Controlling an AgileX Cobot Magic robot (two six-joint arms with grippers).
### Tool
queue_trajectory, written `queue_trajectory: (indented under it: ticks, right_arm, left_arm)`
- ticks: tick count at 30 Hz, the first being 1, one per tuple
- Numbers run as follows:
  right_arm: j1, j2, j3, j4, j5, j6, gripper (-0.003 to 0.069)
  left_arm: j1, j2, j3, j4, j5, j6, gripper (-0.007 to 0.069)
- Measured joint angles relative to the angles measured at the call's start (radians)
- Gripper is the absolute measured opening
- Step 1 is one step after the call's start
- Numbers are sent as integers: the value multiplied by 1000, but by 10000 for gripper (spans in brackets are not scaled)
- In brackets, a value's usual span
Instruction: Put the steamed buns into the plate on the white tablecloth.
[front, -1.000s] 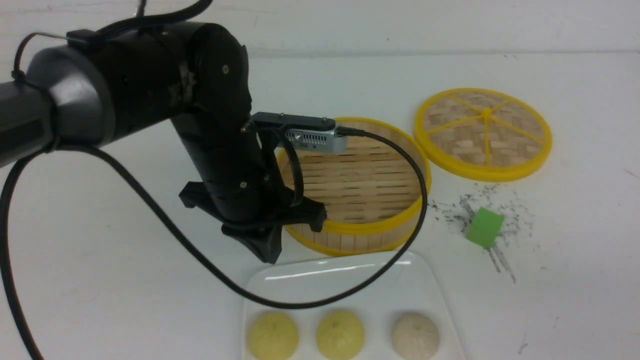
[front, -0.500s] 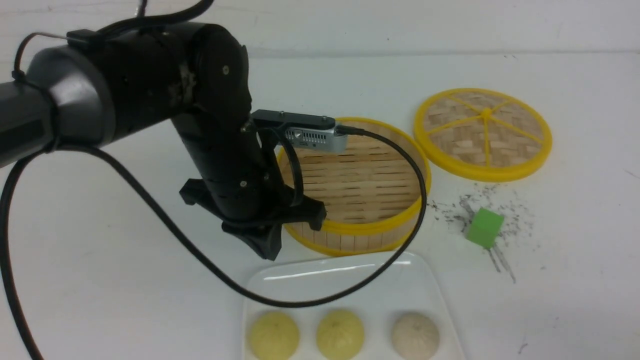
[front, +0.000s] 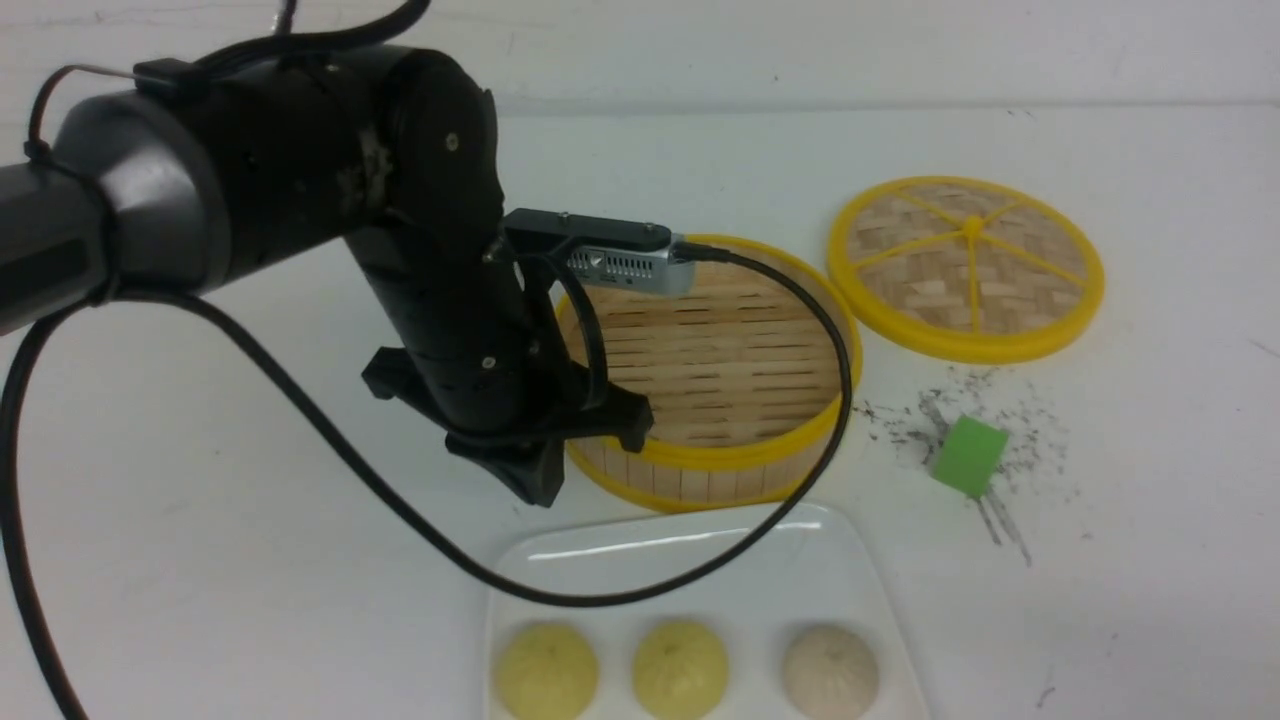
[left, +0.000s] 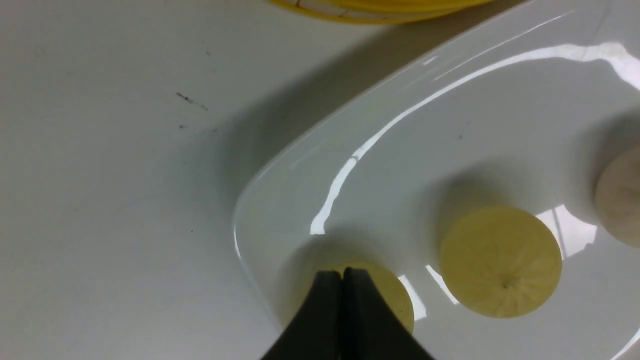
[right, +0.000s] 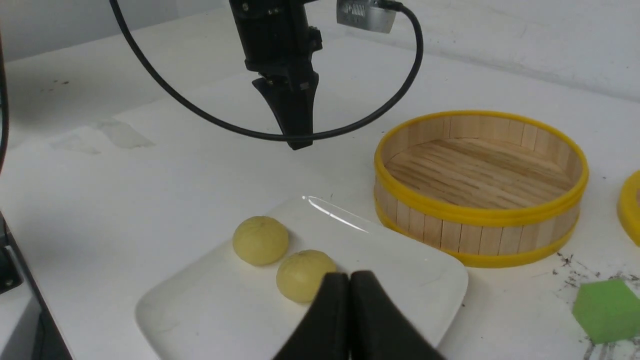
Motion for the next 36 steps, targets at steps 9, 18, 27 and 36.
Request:
queue_trajectory:
  ticks: [9,18,27,36]
  right_arm:
    - [0,1,1,1,0,0,27]
    - [-126,-45,164,0,-40,-1,40]
    - [-523,-77,329,-52,-58,-1,53]
    - [-709,-77,330,-99,-66,-1,64]
  left_arm:
    - [0,0,-7,14,24,0,19]
    - [0,0,-8,24,48,-7,25]
    - [0,-93,-8,71,52,-24,30]
    - [0,-349,-8,190,66,-23,30]
